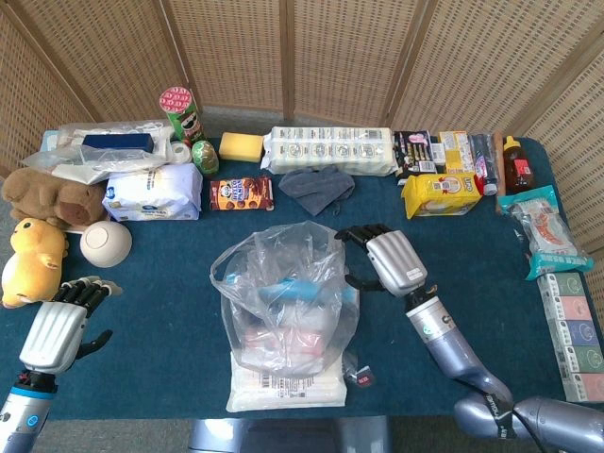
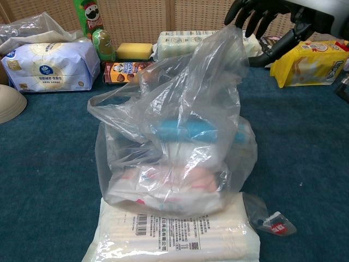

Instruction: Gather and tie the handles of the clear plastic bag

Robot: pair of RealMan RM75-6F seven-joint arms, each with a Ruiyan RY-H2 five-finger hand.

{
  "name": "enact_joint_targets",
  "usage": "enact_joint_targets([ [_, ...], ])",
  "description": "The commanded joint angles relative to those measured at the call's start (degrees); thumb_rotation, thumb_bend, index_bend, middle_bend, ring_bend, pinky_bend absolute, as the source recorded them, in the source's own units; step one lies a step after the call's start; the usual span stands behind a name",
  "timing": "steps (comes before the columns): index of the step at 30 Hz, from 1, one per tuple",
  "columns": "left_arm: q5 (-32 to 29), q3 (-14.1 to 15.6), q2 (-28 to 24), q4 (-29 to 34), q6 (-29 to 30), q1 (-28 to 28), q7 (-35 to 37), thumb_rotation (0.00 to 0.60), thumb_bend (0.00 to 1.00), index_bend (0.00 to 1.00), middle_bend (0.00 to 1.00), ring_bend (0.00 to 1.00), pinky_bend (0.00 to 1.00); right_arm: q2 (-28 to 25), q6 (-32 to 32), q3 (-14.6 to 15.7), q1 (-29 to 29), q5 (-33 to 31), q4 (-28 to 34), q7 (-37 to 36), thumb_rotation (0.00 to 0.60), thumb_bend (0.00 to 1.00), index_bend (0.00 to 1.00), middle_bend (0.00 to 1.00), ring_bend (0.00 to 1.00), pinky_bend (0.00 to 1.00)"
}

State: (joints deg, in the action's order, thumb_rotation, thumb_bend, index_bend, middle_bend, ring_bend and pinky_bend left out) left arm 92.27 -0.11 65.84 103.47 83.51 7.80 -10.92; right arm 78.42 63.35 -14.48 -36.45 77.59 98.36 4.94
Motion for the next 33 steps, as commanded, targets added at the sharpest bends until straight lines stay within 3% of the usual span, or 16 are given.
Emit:
enact_joint_targets([
  [1, 0.0, 0.0, 0.0, 0.0, 0.0, 0.0, -0.1, 0.600, 0.18, 0.30, 0.32, 0.22, 0.24, -2.3, -2.2, 0.6, 0.1, -2.3, 2.0, -0.4, 0.600, 0.25, 0.28, 0.36, 0.35, 0.32],
  [9, -0.1, -0.2, 0.1, 0.4, -0.1, 0.3, -0.8, 0.600, 0.18, 0.30, 0.32, 0.22, 0.24, -6.5, -5.9, 0.4, 0.5, -4.5, 3.9, -8.6, 0.600, 0.25, 0.29, 0.36, 0.35, 0.33],
  [17, -0.1, -0.2, 0.0, 0.9, -0.1, 0.3, -1.6, 0.600, 0.18, 0.30, 0.32, 0.22, 0.24, -7.2, -4.8, -0.2, 1.1, -4.2, 3.0, -12.4, 0.572, 0.16, 0.31, 0.36, 0.36, 0.32],
  [23, -0.1, -0.3, -0.1, 1.2, 0.0, 0.3, -2.0, 0.600, 0.18, 0.30, 0.32, 0.22, 0.24, -7.8, -5.2, -1.3, 1.2, -5.6, 3.4, -16.5, 0.486, 0.12, 0.39, 0.38, 0.36, 0.32],
  [28, -0.1, -0.2, -0.2, 1.5, 0.1, 0.2, -2.2, 0.600, 0.18, 0.30, 0.32, 0.22, 0.24, -8.2, -6.2, -2.2, 1.3, -5.7, 4.1, -22.4, 0.305, 0.08, 0.42, 0.45, 0.38, 0.32],
  [33, -0.2, -0.2, -0.3, 1.8, 0.2, 0.1, -2.6, 0.600, 0.18, 0.30, 0.32, 0.22, 0.24, -8.9, -8.0, -2.1, 0.9, -5.7, 3.8, -25.3, 0.241, 0.06, 0.43, 0.44, 0.39, 0.33],
])
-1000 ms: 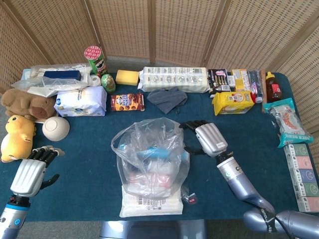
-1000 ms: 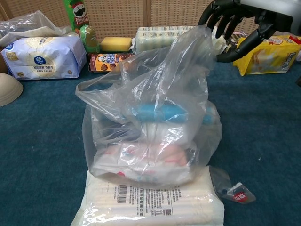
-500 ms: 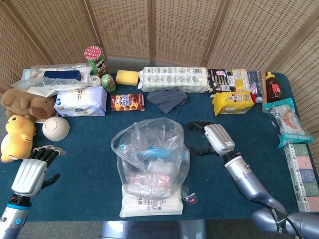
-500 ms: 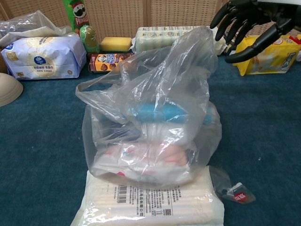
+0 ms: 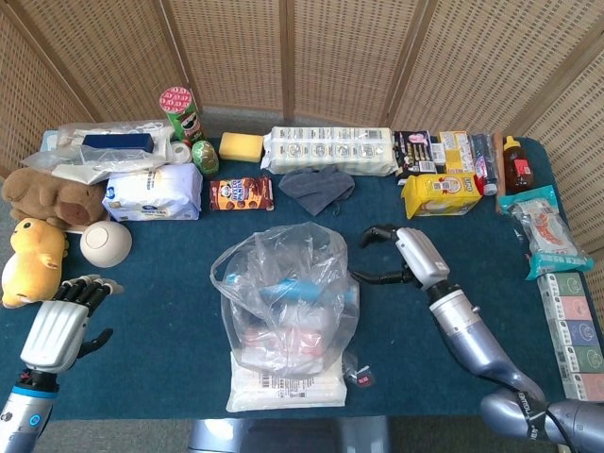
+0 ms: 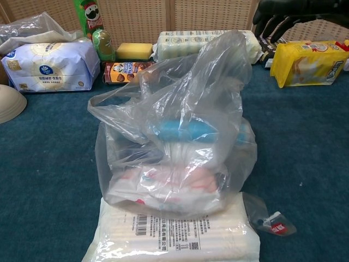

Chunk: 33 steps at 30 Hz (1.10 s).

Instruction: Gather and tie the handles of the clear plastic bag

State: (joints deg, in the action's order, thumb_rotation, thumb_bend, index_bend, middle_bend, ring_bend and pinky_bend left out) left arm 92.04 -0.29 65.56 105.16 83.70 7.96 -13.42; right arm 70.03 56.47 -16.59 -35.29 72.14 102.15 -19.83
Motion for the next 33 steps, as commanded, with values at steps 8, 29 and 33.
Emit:
enact_joint_targets([
  [8, 0.1, 0.1, -0.1, 0.4, 0.2, -0.1, -0.6, 0.600, 0.18, 0.30, 0.32, 0.22, 0.24, -2.1, -6.2, 1.4, -1.5, -3.6, 1.8, 0.5, 0.205, 0.04, 0.37, 0.37, 0.31, 0.29],
  [29, -0.5, 0.4, 0.1, -1.0, 0.4, -0.7, 0.8, 0.600, 0.18, 0.30, 0.32, 0.22, 0.24, 4.7, -11.8, -1.1, -7.2, -13.0, 3.8, 0.8, 0.199, 0.04, 0.33, 0.34, 0.28, 0.25],
  [33, -0.7, 0.4, 0.2, -1.6, 0.4, -0.8, 1.5, 0.600, 0.18, 0.30, 0.32, 0.22, 0.24, 6.1, -13.2, -2.8, -8.4, -15.5, 4.5, -1.4, 0.203, 0.04, 0.33, 0.34, 0.28, 0.23],
])
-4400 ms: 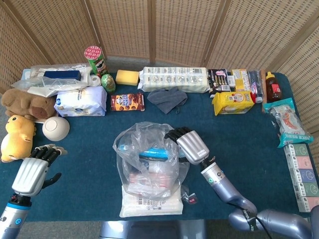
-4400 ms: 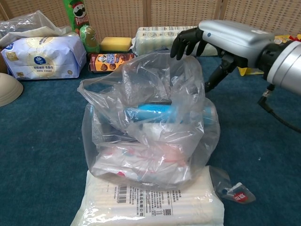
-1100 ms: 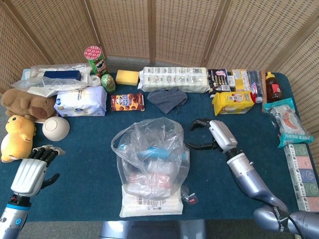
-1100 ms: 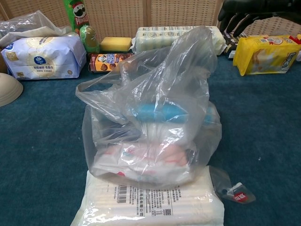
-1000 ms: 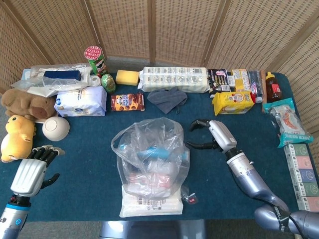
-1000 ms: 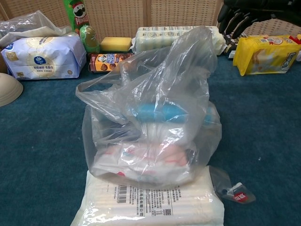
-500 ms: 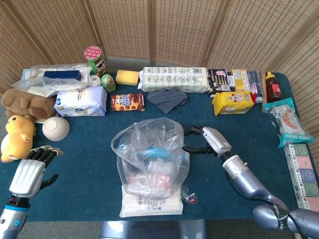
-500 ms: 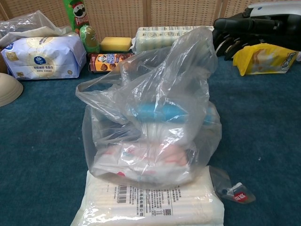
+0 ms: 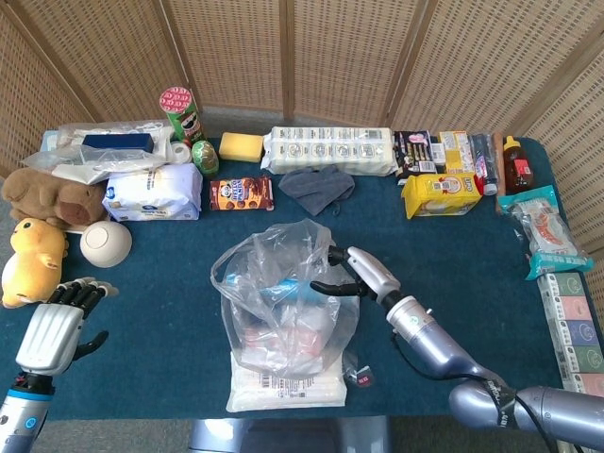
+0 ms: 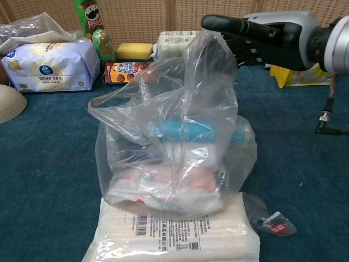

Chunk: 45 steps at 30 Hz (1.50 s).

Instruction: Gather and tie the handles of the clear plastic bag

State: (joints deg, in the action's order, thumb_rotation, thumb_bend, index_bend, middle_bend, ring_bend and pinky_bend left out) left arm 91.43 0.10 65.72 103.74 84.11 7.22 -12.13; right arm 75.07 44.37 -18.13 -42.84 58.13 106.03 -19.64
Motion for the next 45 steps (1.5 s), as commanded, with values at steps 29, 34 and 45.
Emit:
enact_joint_targets([
  [29, 0.4, 0.1, -0.1, 0.2, 0.0, 0.0, 0.1, 0.600, 0.18, 0.30, 0.32, 0.22, 0.24, -0.3, -10.8, -18.0, 11.2, 5.4, 8.9, -45.7, 0.197, 0.04, 0.37, 0.48, 0.52, 0.39],
  [34, 0.5, 0.1, -0.2, 0.8, -0.2, 0.0, -0.5, 0.600, 0.18, 0.30, 0.32, 0.22, 0.24, -1.6, -10.7, -18.6, 13.0, 7.6, 9.7, -49.2, 0.200, 0.04, 0.42, 0.56, 0.62, 0.49],
  [45, 0.4, 0.2, 0.2, 1.7, -1.0, 0.4, -1.9, 0.600, 0.18, 0.30, 0.32, 0.22, 0.24, -5.0, -9.6, -16.8, 15.0, 6.3, 11.4, -49.4, 0.198, 0.06, 0.51, 0.60, 0.65, 0.57],
])
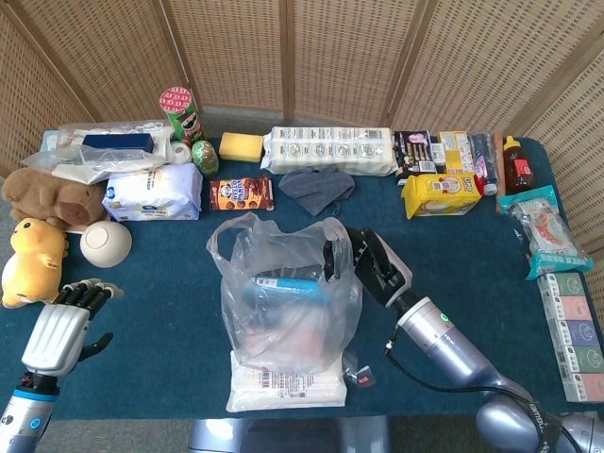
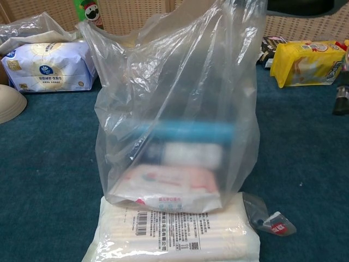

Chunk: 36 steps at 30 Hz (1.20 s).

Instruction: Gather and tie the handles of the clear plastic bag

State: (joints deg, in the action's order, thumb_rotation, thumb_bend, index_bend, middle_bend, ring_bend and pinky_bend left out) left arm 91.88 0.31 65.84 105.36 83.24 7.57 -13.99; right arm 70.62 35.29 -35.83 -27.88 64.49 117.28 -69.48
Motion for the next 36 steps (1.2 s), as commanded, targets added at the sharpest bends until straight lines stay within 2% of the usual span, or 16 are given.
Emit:
enact_joint_targets([
  [1, 0.0, 0.0, 0.1, 0.1, -0.1, 0.1, -0.1, 0.600, 0.18, 0.30, 0.32, 0.22, 0.24, -0.7, -1.0, 1.1, -0.1, 0.0, 0.0, 0.3, 0.200, 0.06, 0.50, 0.58, 0.62, 0.55],
  [3, -0.1, -0.1, 0.0, 0.2, -0.1, 0.1, -0.2, 0.600, 0.18, 0.30, 0.32, 0.22, 0.24, -1.0, -2.9, 1.2, -0.6, 0.5, -0.7, -1.0, 0.200, 0.06, 0.50, 0.57, 0.63, 0.54],
  [7, -0.4, -0.1, -0.1, 0.2, -0.1, 0.0, -0.4, 0.600, 0.18, 0.30, 0.32, 0.22, 0.24, -1.5, -4.7, 0.9, -0.9, 1.8, -1.2, -2.8, 0.196, 0.06, 0.55, 0.66, 0.77, 0.64],
  [9, -0.5, -0.1, -0.1, 0.2, -0.1, 0.0, -0.4, 0.600, 0.18, 0.30, 0.32, 0.22, 0.24, -1.8, -5.4, 0.8, -1.2, 2.4, -1.4, -3.2, 0.199, 0.06, 0.58, 0.69, 0.79, 0.66],
  [13, -0.8, -0.1, 0.0, 0.1, -0.3, 0.0, -0.4, 0.600, 0.18, 0.30, 0.32, 0.22, 0.24, -3.1, -6.9, 0.4, -1.1, 2.9, -0.8, -5.0, 0.202, 0.06, 0.61, 0.72, 0.82, 0.72],
  [20, -0.8, -0.2, 0.3, 0.2, -0.7, 0.4, -0.5, 0.600, 0.18, 0.30, 0.32, 0.22, 0.24, -4.8, -7.8, -1.4, 0.0, 1.2, 0.8, -10.0, 0.199, 0.06, 0.62, 0.73, 0.82, 0.75],
  [26, -1.0, -0.3, 0.3, 0.1, -0.8, 0.4, -0.5, 0.600, 0.18, 0.30, 0.32, 0.22, 0.24, -5.3, -8.0, -3.4, 1.0, 0.5, 1.6, -13.5, 0.209, 0.06, 0.59, 0.68, 0.75, 0.71],
  [32, -1.1, -0.2, 0.4, 0.1, -0.9, 0.5, -0.5, 0.600, 0.18, 0.30, 0.32, 0.22, 0.24, -4.3, -6.8, -4.2, 1.5, 0.4, 1.5, -15.2, 0.234, 0.06, 0.50, 0.53, 0.56, 0.57],
  [36, -1.3, -0.3, 0.3, 0.1, -1.0, 0.5, -0.6, 0.600, 0.18, 0.30, 0.32, 0.22, 0.24, -3.5, -5.9, -3.4, 0.7, -0.2, 0.4, -13.6, 0.241, 0.06, 0.41, 0.41, 0.40, 0.42],
])
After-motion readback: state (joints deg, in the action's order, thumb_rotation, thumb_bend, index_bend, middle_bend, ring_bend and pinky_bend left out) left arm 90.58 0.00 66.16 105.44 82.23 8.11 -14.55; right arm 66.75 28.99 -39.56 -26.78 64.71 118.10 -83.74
